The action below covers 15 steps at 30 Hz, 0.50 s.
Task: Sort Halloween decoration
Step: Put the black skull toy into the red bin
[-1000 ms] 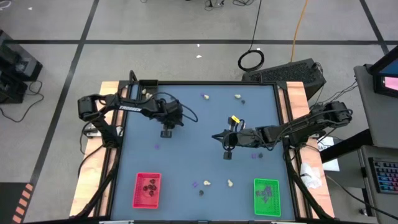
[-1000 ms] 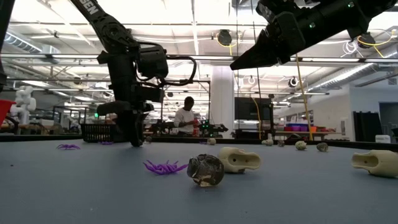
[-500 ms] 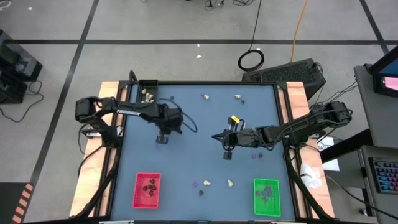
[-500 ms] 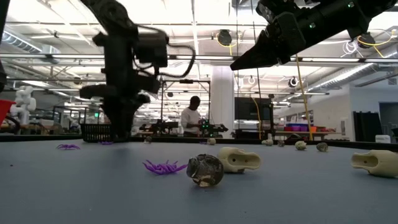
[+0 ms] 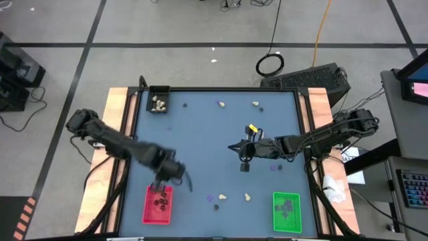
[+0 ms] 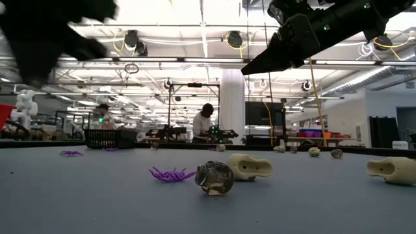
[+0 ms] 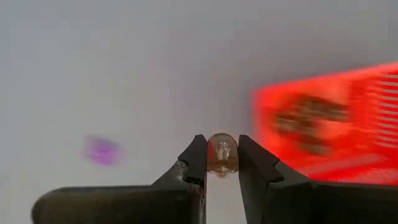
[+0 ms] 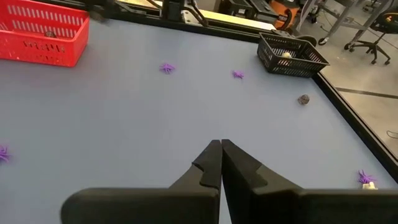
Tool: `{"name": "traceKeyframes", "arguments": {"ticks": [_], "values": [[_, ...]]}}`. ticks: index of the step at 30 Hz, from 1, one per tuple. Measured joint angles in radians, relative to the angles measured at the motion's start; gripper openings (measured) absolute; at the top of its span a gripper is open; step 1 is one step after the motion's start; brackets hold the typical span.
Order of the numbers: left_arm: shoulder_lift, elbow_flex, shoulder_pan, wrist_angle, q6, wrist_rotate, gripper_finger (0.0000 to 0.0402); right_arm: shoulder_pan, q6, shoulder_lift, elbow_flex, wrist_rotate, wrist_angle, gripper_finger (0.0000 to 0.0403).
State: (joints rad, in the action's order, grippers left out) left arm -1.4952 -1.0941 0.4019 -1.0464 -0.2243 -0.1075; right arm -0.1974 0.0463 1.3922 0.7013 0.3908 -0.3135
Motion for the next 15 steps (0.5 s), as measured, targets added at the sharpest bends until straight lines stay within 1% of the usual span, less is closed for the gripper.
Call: {"name": "traceKeyframes", "arguments": {"ticks": [4,7,11,15], "values": [[0.003,-0.008,0.179,0.031,-0.264,-0.046,0.0047,0.000,-0.001,0.000,0.000,0.000,0.001,0.0000],[0.003,-0.008,0.291,0.079,-0.426,-0.043,0.0047,0.000,-0.001,0.000,0.000,0.000,0.001,0.0000],[0.003,0.014,0.373,0.181,-0.603,0.040,0.0047,0.000,-0.001,0.000,0.000,0.000,-0.001,0.0000],[-0.037,0.021,0.392,0.193,-0.659,0.127,0.0047,0.000,-0.001,0.000,0.000,0.000,-0.002,0.0000]]}}
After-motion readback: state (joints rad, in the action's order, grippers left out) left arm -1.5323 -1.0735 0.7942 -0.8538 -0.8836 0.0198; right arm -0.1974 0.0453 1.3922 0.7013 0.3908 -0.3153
